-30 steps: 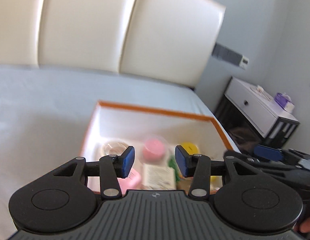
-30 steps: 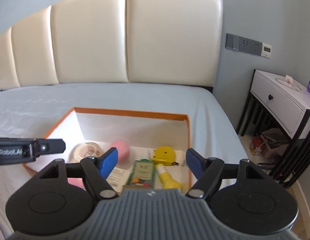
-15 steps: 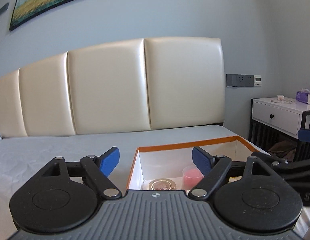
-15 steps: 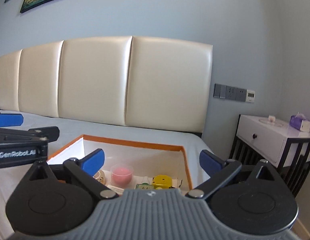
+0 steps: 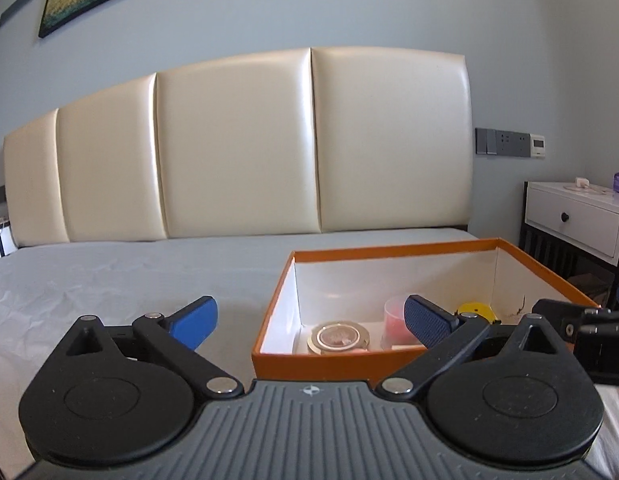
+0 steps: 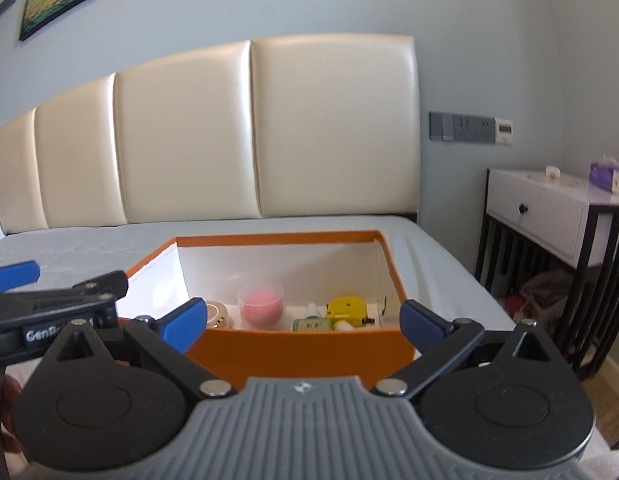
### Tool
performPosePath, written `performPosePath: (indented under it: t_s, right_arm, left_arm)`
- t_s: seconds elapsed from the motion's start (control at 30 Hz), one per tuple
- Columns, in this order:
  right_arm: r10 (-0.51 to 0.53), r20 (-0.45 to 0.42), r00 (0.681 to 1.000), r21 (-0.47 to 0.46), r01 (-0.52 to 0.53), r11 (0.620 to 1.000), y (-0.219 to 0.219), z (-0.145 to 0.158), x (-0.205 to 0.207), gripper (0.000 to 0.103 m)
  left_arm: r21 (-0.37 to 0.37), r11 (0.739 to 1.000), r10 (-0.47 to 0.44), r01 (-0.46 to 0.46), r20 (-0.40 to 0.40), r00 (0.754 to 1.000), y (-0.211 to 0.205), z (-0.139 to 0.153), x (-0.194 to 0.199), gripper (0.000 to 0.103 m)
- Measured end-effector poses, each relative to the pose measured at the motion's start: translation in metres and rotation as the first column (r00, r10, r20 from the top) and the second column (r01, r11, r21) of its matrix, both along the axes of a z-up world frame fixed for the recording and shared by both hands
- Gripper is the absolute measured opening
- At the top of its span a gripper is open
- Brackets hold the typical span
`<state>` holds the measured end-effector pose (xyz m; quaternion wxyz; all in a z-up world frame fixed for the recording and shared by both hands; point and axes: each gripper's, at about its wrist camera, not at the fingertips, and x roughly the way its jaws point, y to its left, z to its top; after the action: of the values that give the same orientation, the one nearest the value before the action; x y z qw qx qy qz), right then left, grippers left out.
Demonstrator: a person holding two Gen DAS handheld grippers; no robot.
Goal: Organize rigid objects
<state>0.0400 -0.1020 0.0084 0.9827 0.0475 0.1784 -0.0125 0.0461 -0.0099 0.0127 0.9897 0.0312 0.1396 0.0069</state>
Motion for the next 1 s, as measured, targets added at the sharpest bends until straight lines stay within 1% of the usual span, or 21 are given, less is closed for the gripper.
performPosePath:
  t_s: [0.17,0.23,0.37,0.6,0.77,1.0]
  right_arm:
    - [-0.034,-0.034,0.999,0.048,0.036,0.998,-0.007,-0.005,0.005,0.1]
    - [-0.037,-0.045,0.998,0.048,0.039,0.998,-0.007,-0.006,0.006,0.1]
    - [-0.022,-0.036,0.999,0.023,0.023,0.999,-0.003,-0.006,0.006,0.1]
    - [-0.004,-0.031,1.0,-0.01,0.004,1.0,0.002,-0.005,0.004,0.1]
    - [-0.002,-0.035,0.999,-0.017,0.001,1.0,0.003,-0.005,0.006,0.1]
    - [-0.001,-0.03,1.0,-0.034,0.0,0.999,0.004,-0.005,0.003,0.1]
  left_arm:
    - [-0.002,1.0,0.003,-0.003,0.003,1.0,-0.001,-0.001,-0.002,0.103]
    - [0.006,1.0,-0.001,0.001,-0.017,1.0,-0.002,-0.003,-0.001,0.103]
    - [0.012,1.0,-0.014,0.015,-0.052,0.999,-0.004,-0.009,0.001,0.103]
    - [0.011,1.0,-0.026,0.027,-0.062,0.998,-0.005,-0.009,0.0,0.103]
    - [-0.019,0.999,-0.027,0.026,-0.089,0.996,-0.001,-0.01,0.002,0.103]
    - [-0.009,1.0,-0.022,0.021,-0.1,0.995,-0.001,-0.01,0.003,0.103]
